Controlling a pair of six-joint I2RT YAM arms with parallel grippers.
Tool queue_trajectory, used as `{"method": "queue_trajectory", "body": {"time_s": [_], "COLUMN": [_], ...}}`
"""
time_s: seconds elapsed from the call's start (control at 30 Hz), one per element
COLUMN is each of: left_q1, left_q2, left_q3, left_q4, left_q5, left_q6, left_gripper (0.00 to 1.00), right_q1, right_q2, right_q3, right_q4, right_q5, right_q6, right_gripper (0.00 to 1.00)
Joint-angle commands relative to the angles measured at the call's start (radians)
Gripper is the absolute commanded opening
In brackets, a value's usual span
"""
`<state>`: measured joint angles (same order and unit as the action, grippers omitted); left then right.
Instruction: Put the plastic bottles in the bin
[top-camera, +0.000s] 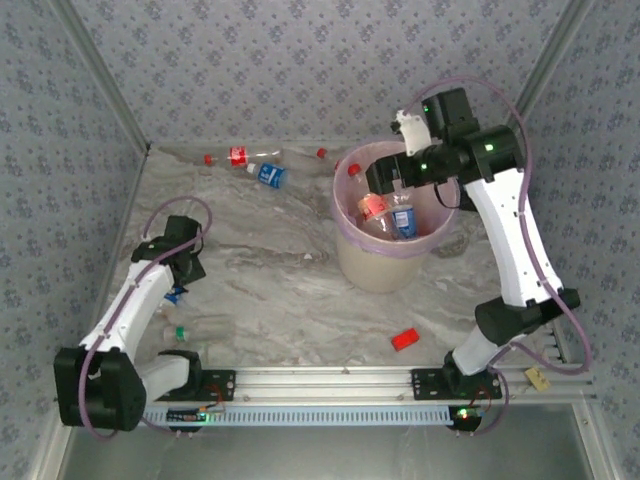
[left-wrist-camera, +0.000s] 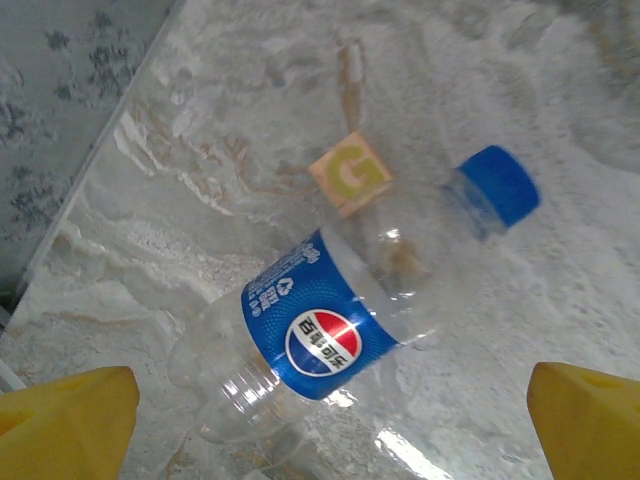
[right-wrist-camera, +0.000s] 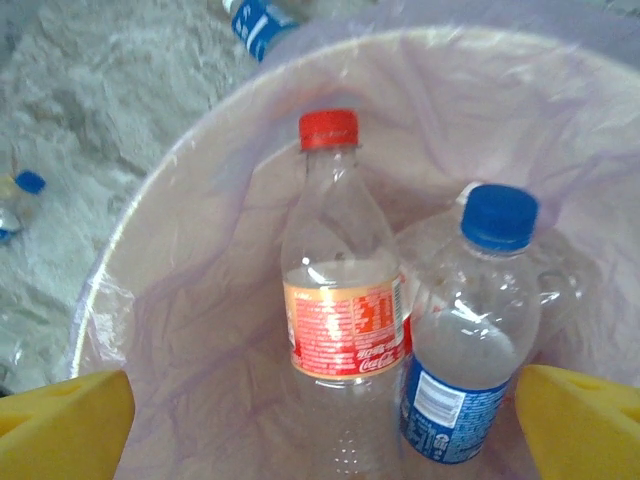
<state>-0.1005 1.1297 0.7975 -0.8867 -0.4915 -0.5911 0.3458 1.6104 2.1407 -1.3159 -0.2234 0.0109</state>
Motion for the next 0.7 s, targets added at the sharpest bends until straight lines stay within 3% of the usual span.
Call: {"method": "queue_trajectory", "body": {"time_s": [0.0, 0.33, 0.57, 0.67], "left_q1": [0.035, 0.089, 0.189, 0.196], "left_q2": [0.035, 0.101, 0.113, 0.126], "left_q3": [-0.03, -0.047, -0.105, -0.098], "left_q4": [0.044, 0.086, 0.195, 0.201], "left_q5": [0.087, 0.123, 0.315, 0.347], "left_q6": [0.008, -0.04, -0.074, -0.074], "left_gripper": [1.0, 1.0, 1.0, 1.0], "right_q1": [-0.027, -0.053, -0.063, -0.067], "right_q2": [-0.032, -0.037, -0.053, -0.06], "right_q3": [-0.016, -0.018, -0.025, -0.031], "right_q4": [0.084, 0.155, 0.158, 0.161], "right_q5": [-0.046, -0.071, -0.052, -0.049], "right_q6": [0.025, 0.055, 0.049, 0.05], "right_gripper": [1.0, 1.0, 1.0, 1.0]}}
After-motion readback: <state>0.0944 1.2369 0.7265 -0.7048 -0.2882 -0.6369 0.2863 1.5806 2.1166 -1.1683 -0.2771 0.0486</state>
